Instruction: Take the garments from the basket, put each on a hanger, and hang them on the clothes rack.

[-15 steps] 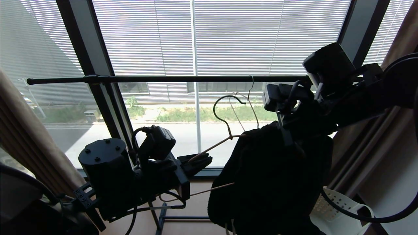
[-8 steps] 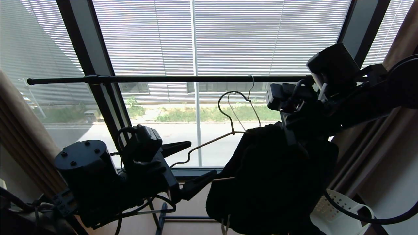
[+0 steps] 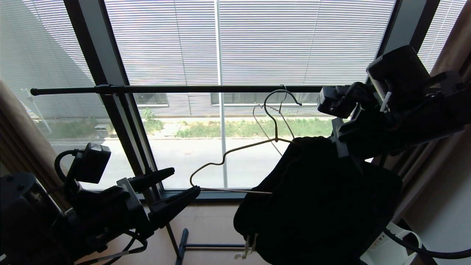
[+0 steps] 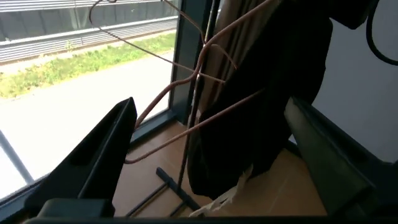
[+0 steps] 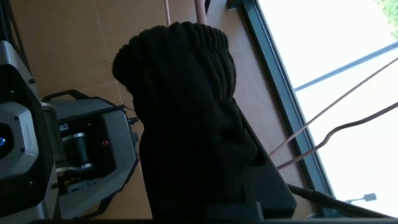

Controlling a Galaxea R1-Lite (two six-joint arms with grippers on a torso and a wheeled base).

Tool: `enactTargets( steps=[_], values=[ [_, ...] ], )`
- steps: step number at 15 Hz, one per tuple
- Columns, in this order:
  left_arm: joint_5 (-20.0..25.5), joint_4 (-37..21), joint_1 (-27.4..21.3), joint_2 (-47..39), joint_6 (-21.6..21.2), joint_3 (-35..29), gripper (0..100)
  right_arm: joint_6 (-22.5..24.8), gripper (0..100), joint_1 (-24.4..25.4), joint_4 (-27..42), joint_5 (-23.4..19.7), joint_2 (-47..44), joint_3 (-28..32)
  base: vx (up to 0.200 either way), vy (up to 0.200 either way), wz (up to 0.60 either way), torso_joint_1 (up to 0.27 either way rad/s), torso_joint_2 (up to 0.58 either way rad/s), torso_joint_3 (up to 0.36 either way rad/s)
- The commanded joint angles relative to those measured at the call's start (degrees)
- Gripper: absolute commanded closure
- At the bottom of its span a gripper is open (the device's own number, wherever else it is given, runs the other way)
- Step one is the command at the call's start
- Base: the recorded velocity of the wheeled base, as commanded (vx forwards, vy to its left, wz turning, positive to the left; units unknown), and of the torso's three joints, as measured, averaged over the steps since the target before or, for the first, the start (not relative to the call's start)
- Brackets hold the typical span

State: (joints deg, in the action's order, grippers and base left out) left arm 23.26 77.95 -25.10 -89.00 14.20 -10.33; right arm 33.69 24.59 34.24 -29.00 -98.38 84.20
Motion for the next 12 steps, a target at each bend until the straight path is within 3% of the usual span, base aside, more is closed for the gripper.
enactTargets(
  steps=[1, 2, 4, 7, 12],
  values=[
    [0.12, 0.01, 1.11, 1.73, 2.41, 3.73, 0, -0.91, 100, -1.03, -0.23, -0.09, 3.02, -2.29, 0.000, 0.000, 0.00, 0.000, 0.00, 0.000],
    [0.30, 0.10, 0.84, -0.47, 8.56, 7.25, 0, -2.67, 100, -1.82, -0.32, -2.11, 5.74, -4.22, 0.000, 0.000, 0.00, 0.000, 0.00, 0.000],
    [0.82, 0.54, 0.58, -3.55, 12.08, 8.83, 0, -3.02, 100, -3.14, -0.32, -3.96, 8.03, -5.36, 0.000, 0.000, 0.00, 0.000, 0.00, 0.000],
    [10.84, 0.54, -0.12, -5.65, 21.31, 8.48, 0, -3.11, 100, -3.67, -0.32, -6.33, 9.26, -5.45, 0.000, 0.000, 0.00, 0.000, 0.00, 0.000],
    [10.93, 0.54, -3.38, -13.83, 22.10, 2.68, 0, -3.11, 100, -3.14, -3.22, -7.21, 9.87, -7.03, 0.000, 0.000, 0.00, 0.000, 0.00, 0.000]
  ],
)
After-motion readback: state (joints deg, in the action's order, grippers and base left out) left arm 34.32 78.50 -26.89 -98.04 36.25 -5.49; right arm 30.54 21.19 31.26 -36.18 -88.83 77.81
